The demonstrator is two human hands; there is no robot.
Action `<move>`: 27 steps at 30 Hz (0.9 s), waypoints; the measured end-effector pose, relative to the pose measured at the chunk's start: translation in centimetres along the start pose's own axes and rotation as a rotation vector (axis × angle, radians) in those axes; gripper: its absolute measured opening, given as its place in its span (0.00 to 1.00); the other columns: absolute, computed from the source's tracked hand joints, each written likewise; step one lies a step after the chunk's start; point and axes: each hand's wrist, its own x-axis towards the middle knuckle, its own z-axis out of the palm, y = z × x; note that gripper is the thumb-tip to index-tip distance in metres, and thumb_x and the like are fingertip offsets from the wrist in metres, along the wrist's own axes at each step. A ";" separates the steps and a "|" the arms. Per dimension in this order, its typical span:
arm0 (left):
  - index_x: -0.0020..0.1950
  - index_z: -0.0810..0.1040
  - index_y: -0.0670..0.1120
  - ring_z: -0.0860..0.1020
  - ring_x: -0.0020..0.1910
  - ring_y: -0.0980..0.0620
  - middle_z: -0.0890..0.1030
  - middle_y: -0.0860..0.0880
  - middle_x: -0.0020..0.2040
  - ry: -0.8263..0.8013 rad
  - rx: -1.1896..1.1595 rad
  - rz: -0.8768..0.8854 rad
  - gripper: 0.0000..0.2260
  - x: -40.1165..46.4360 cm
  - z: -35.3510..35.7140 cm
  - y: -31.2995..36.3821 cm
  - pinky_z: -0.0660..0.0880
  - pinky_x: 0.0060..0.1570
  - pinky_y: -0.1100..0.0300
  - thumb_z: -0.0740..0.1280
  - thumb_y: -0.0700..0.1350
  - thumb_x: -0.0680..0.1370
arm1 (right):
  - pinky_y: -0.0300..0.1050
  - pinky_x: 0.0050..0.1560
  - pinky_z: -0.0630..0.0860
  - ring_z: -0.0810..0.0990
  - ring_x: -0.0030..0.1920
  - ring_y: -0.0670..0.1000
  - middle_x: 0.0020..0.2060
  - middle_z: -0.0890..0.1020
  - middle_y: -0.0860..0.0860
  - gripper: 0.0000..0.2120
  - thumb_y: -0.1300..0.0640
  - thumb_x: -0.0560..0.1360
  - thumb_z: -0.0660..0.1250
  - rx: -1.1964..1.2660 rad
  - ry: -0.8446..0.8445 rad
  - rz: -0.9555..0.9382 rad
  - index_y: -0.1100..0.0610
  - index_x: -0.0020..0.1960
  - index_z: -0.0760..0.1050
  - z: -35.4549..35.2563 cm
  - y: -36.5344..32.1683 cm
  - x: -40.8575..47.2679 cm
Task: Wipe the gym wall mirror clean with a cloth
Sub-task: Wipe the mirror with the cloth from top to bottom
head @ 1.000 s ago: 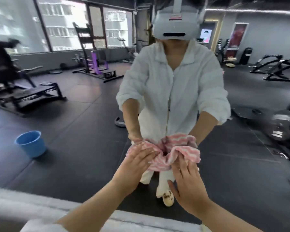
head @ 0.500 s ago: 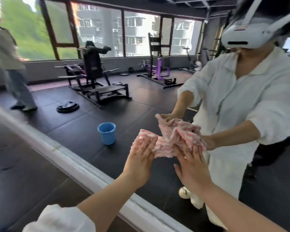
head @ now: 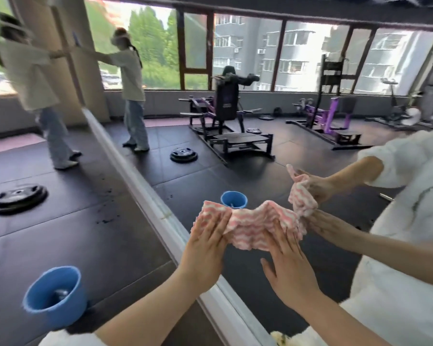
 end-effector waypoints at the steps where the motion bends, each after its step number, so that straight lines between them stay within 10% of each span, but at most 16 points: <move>1: 0.71 0.70 0.44 0.46 0.77 0.46 0.62 0.44 0.74 -0.008 0.011 -0.008 0.29 0.4 0.9 -1.7 0.52 0.71 0.43 0.53 0.42 0.69 | 0.49 0.57 0.67 0.65 0.66 0.56 0.67 0.74 0.57 0.40 0.52 0.61 0.81 0.031 0.000 -0.014 0.58 0.69 0.70 1.1 -0.8 1.2; 6: 0.74 0.62 0.43 0.55 0.76 0.42 0.52 0.43 0.78 -0.053 0.124 -0.012 0.30 2.3 5.4 -9.9 0.53 0.70 0.42 0.53 0.45 0.70 | 0.50 0.54 0.75 0.66 0.68 0.62 0.77 0.55 0.56 0.43 0.47 0.66 0.75 0.128 -0.006 -0.045 0.56 0.74 0.59 7.9 -4.3 6.7; 10: 0.73 0.67 0.43 0.47 0.77 0.43 0.46 0.43 0.79 -0.033 0.180 -0.057 0.31 4.0 8.7 -15.6 0.46 0.74 0.44 0.56 0.46 0.69 | 0.54 0.58 0.72 0.64 0.71 0.62 0.78 0.44 0.54 0.29 0.44 0.81 0.37 0.036 -0.031 -0.122 0.55 0.77 0.56 11.3 -6.9 11.1; 15: 0.71 0.71 0.42 0.60 0.72 0.40 0.60 0.42 0.73 0.017 0.200 -0.030 0.37 6.8 12.3 -22.4 0.44 0.73 0.46 0.75 0.47 0.62 | 0.57 0.66 0.58 0.42 0.77 0.58 0.77 0.48 0.56 0.30 0.44 0.81 0.35 -0.106 0.015 -0.128 0.56 0.74 0.60 14.0 -9.1 18.3; 27: 0.69 0.72 0.42 0.62 0.70 0.42 0.71 0.40 0.69 0.104 0.016 0.235 0.41 16.1 23.0 -42.0 0.46 0.72 0.45 0.80 0.47 0.58 | 0.56 0.63 0.68 0.63 0.69 0.60 0.70 0.69 0.60 0.28 0.45 0.81 0.37 -0.185 -0.040 0.226 0.56 0.71 0.64 20.9 -20.6 33.8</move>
